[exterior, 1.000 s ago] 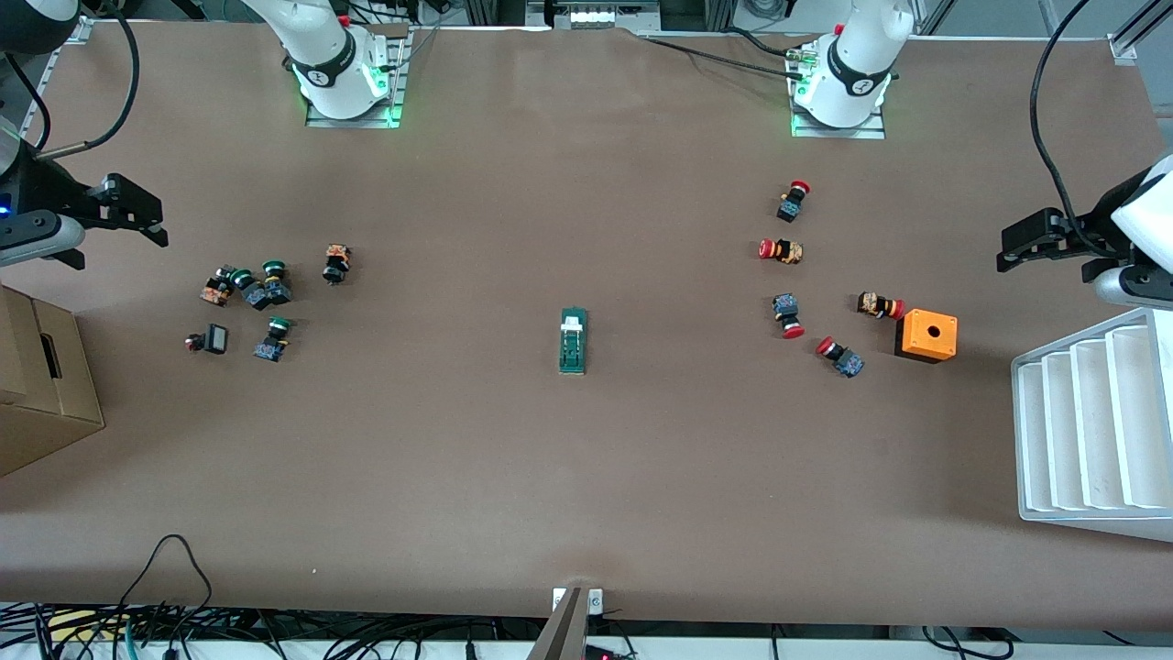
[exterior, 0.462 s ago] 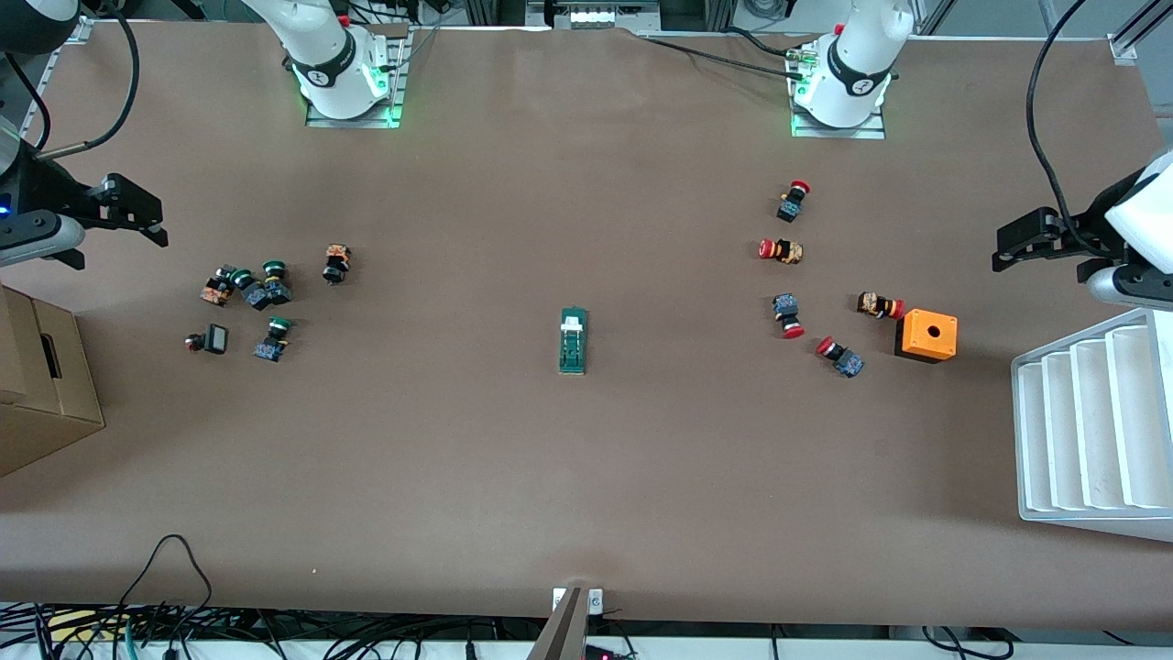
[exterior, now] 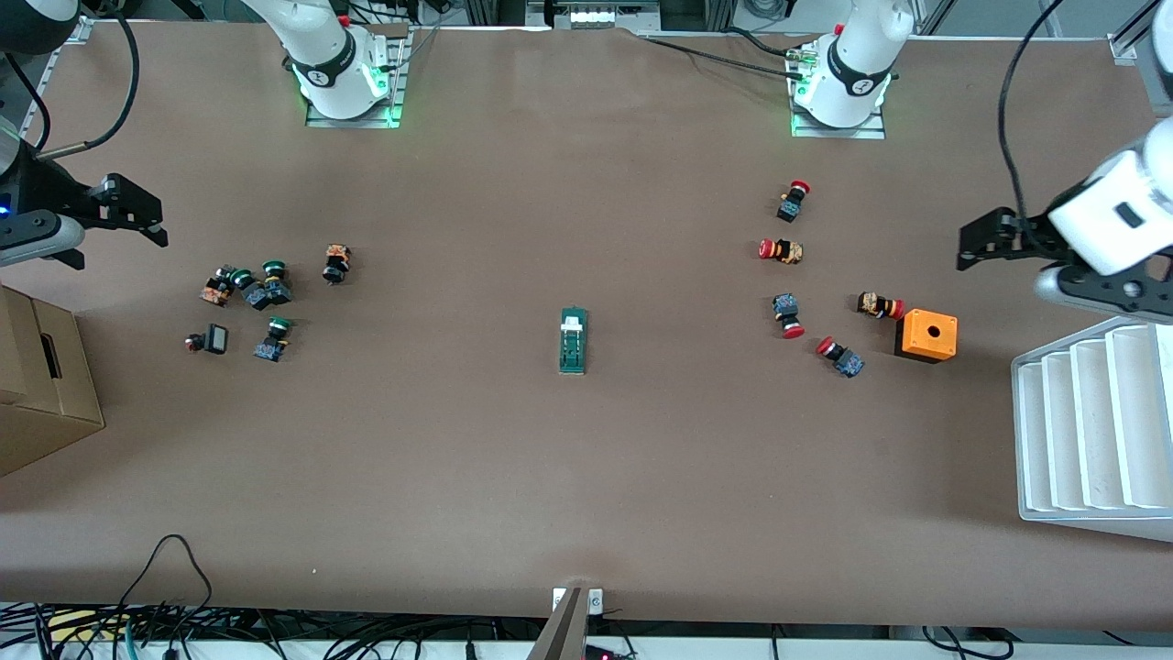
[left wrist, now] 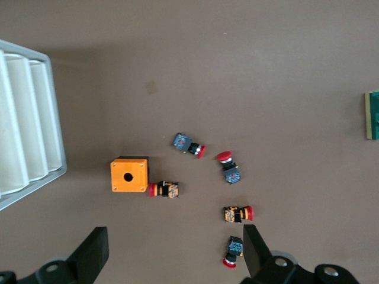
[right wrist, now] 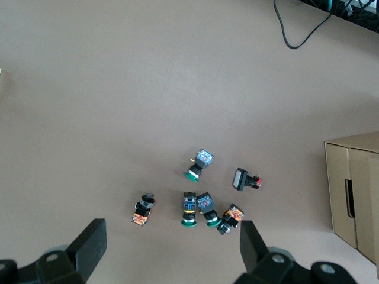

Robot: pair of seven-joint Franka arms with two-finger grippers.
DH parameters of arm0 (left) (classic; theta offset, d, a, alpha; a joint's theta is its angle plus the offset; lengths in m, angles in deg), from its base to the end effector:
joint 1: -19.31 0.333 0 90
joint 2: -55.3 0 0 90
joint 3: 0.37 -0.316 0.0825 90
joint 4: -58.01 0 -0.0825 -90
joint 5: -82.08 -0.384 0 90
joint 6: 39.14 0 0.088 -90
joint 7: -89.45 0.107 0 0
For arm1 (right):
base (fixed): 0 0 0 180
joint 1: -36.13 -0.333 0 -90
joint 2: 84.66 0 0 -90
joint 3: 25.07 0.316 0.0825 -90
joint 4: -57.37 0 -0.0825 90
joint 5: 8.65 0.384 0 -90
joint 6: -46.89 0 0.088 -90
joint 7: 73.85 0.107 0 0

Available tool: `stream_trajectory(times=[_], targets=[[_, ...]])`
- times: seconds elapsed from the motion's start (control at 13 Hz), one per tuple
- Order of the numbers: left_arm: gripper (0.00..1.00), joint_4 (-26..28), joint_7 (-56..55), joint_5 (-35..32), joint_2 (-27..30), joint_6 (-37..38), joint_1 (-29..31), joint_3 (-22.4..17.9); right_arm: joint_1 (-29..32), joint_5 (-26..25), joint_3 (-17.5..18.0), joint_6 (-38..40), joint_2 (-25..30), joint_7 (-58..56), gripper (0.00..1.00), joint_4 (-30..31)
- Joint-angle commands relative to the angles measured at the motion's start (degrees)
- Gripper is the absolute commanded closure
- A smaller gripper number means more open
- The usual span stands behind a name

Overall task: Close load switch with both arms
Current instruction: 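Move the left gripper over the green load switch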

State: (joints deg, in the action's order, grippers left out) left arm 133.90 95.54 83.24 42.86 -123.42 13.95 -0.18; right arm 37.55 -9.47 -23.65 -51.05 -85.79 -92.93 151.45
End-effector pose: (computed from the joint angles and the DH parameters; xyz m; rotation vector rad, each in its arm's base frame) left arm 0.6072 -0.0611 0.6045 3.1021 -0.3182 -0.1101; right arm 0.5716 -0.0015 0.5919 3.0758 0.5195 0.0698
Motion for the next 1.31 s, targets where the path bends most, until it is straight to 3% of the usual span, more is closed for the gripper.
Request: stream_trajectory(times=[0.0,0.54,1.23], targets=[[0.00,-0.4,0.5,2.2,-0.2,-0.5,-1.0,-0.4,0.2,-0.8,0.2,1.0,-0.4,0.5,0.00,-1.2],[0.00,-0.2,-11.6,6.0,-1.5,-3.8,-4.8,2.8,0.2,-0.8,0.2,0.9,-0.4,0.6,0.00,-1.3],[0.00,3.6,-28.8,5.0,-2.8,-14.4,-17.7,3.2,0.1,-0.8,0.2,0.9,-0.4,0.6,0.00,-1.3]])
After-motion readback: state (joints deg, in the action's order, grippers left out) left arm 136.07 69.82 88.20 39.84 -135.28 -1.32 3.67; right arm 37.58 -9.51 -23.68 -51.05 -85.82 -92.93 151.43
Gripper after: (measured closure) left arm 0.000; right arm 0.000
